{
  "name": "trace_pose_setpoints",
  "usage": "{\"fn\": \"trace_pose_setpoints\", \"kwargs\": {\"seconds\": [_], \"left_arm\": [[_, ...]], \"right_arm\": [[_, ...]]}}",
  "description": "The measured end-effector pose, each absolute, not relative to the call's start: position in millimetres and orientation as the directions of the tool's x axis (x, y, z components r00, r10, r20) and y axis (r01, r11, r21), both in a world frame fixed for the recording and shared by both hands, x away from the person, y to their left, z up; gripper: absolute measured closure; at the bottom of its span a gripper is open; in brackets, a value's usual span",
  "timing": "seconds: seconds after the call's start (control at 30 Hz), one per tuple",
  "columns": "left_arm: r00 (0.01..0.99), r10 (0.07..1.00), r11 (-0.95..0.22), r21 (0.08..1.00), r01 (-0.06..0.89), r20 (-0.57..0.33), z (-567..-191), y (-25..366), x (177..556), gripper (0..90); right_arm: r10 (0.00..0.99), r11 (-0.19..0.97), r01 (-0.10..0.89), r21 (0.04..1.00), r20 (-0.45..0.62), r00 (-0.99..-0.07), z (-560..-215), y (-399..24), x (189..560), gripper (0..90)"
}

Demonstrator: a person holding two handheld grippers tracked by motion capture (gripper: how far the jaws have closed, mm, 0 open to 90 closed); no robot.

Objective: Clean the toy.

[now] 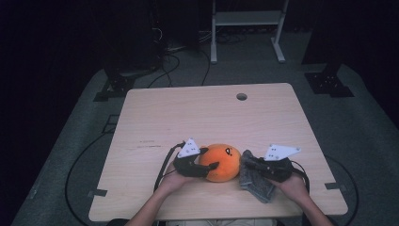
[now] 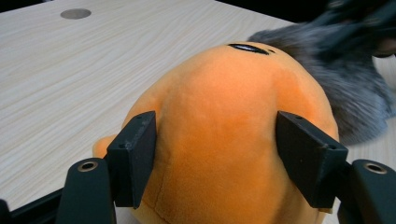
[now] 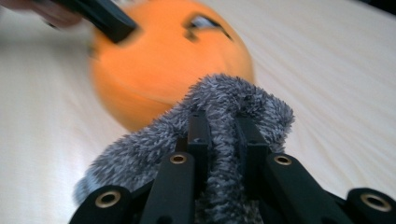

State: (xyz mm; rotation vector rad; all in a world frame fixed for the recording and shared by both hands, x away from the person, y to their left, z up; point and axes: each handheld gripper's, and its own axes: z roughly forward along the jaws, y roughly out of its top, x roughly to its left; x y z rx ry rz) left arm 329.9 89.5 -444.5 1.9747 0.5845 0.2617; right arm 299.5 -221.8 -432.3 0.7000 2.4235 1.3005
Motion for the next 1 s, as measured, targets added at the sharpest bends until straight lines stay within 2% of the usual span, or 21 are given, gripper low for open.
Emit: {"fn": "trace_pose_setpoints", "kwargs": {"seconds": [0.13, 0.27, 0.37, 0.53, 0.67, 0.77, 0.83, 0.93, 1.0], "left_arm": [[0.847, 0.527, -0.348, 0.89, 0.296, -0.075, -446.4, 84.6, 331.1, 30.2], [0.844, 0.53, -0.355, 0.884, 0.305, -0.079, -446.1, 86.4, 331.7, 30.2], [0.846, 0.523, -0.347, 0.881, 0.32, -0.101, -446.5, 89.3, 333.6, 30.2], [0.864, 0.497, -0.377, 0.879, 0.292, -0.074, -446.1, 91.5, 331.6, 30.3], [0.888, 0.459, -0.408, 0.88, 0.243, -0.033, -446.0, 92.6, 326.5, 30.8], [0.913, 0.407, -0.441, 0.874, 0.206, -0.01, -445.6, 90.9, 319.8, 31.1], [0.922, 0.387, -0.461, 0.868, 0.186, 0.008, -442.1, 91.6, 316.4, 30.7], [0.916, 0.4, -0.425, 0.887, 0.181, 0.005, -433.8, 94.0, 317.6, 20.1], [0.903, 0.429, -0.397, 0.9, 0.182, 0.006, -432.6, 92.7, 321.3, 17.8]], "right_arm": [[0.474, 0.447, 0.185, 0.875, -0.057, -0.878, -421.3, -201.7, 288.8, 78.7], [0.443, 0.511, 0.121, 0.851, -0.14, -0.886, -419.7, -176.9, 285.4, 78.4], [0.471, 0.507, 0.146, 0.849, -0.131, -0.872, -422.1, -179.2, 290.2, 78.5], [0.54, 0.519, 0.205, 0.83, -0.132, -0.832, -429.3, -198.8, 297.3, 78.5], [0.563, 0.431, 0.311, 0.847, 0.017, -0.826, -432.6, -217.8, 303.9, 78.3], [0.51, 0.344, 0.294, 0.892, 0.086, -0.856, -423.3, -215.2, 302.2, 78.2], [0.486, 0.348, 0.276, 0.896, 0.079, -0.87, -419.4, -206.1, 301.8, 78.2], [0.472, 0.407, 0.251, 0.878, 0.033, -0.881, -423.2, -195.5, 298.8, 78.3], [0.462, 0.405, 0.239, 0.883, 0.029, -0.887, -424.8, -193.7, 295.0, 78.3]]}}
